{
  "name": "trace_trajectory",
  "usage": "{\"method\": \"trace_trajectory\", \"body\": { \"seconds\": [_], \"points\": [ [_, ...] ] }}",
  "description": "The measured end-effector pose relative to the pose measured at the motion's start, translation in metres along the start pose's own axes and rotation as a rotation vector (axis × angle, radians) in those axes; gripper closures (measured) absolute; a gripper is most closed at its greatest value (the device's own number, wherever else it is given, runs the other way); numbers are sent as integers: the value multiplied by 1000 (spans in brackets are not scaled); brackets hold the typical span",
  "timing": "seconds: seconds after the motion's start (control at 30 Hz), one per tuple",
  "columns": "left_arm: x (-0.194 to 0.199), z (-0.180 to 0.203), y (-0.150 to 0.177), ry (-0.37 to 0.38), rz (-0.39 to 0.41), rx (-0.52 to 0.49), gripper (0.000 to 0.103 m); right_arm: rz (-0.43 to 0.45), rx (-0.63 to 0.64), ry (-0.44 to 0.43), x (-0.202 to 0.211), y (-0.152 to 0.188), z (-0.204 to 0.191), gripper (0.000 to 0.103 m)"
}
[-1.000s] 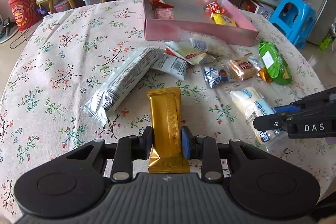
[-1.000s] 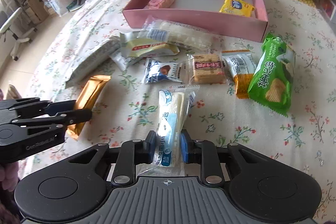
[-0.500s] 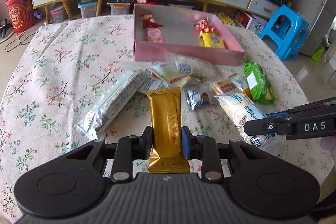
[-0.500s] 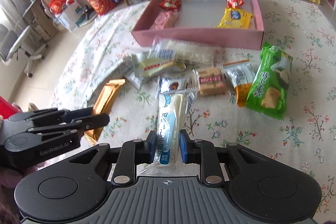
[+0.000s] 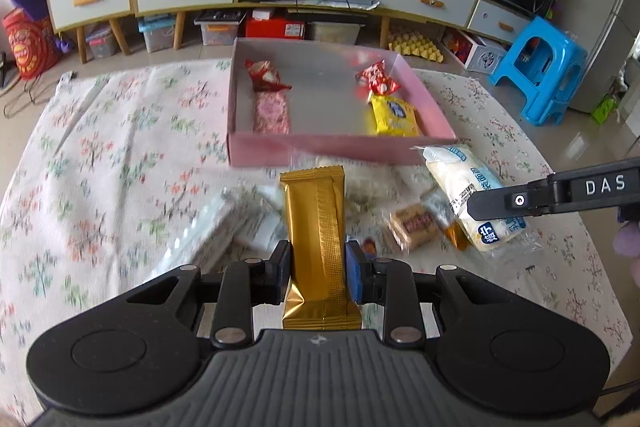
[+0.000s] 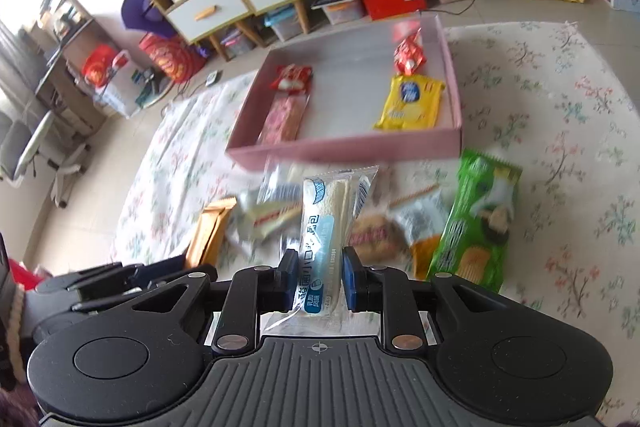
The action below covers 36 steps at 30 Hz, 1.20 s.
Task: Organize snacks
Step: 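Carry both packets into the pink box and open both tools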
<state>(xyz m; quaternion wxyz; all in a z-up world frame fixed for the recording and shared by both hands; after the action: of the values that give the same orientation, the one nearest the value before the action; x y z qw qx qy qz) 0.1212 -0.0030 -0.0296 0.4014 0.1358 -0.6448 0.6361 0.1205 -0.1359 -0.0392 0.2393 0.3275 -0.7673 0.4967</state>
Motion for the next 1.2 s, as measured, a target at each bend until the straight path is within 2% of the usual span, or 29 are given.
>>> {"method": "trace_trajectory", "body": {
  "seconds": [0.23, 0.63, 0.8, 1.2],
  "points": [
    [-22, 9, -34, 8, 40, -22, 77, 26, -39, 5, -17, -36, 15, 81],
    [-73, 11, -64, 13, 79, -52, 77, 109, -38, -36, -63, -85, 35, 81],
    [-92, 8, -71, 27, 80, -46, 77, 128, -35, -71, -87, -96, 42, 81],
    [-120, 1, -63, 40, 39, -85, 77, 113, -6, -49, -128, -102, 51, 81]
  ]
}}
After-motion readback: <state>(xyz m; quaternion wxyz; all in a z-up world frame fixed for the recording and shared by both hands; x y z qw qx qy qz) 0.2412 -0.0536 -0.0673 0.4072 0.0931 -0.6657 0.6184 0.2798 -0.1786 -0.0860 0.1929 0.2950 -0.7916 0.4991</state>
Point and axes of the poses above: each gripper's, at about its wrist camera, not at the fingertips, and x roughly against the way its jaws point, z to its right, y to its underside, the point moved 3 cm from there along -x, roughly the way its jaws point, and after that the axes turned 7 degrees about z, right-handed, at the moved point
